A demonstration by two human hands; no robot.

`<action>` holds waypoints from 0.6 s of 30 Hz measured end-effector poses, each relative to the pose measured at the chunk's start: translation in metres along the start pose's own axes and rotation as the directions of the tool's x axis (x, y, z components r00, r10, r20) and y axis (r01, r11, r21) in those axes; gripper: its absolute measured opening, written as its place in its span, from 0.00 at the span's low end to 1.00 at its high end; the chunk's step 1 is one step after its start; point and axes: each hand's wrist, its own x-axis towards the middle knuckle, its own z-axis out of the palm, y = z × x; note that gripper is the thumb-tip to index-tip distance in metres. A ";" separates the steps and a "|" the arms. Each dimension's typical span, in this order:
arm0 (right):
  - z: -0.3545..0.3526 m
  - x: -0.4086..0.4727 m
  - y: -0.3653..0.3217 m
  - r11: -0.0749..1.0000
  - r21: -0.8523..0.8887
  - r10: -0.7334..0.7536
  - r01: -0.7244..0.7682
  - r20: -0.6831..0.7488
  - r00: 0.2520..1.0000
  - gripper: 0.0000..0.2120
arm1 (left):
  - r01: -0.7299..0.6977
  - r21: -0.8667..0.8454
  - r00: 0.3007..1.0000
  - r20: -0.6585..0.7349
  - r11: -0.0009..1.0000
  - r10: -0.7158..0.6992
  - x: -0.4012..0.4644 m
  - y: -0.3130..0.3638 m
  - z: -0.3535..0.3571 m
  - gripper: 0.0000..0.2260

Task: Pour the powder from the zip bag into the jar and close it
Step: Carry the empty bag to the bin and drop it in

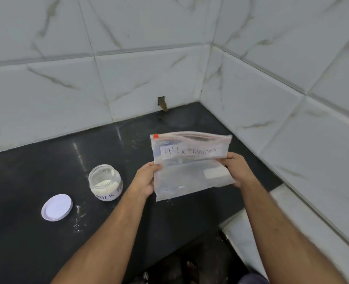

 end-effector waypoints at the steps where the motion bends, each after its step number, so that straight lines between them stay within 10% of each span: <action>1: -0.006 -0.007 0.003 0.999 0.037 0.006 -0.005 -0.033 0.999 0.13 | 0.039 -0.013 0.999 0.011 0.999 -0.039 -0.003 -0.004 0.007 0.06; 10: -0.074 -0.063 0.031 0.954 0.293 0.089 -0.055 -0.104 0.991 0.18 | 0.346 0.100 0.914 0.190 0.933 -0.359 -0.029 -0.044 0.052 0.27; 18: -0.160 -0.128 0.058 0.908 0.407 0.152 -0.101 -0.093 0.984 0.08 | 0.144 0.428 0.930 0.250 0.892 -0.270 -0.070 -0.115 0.116 0.16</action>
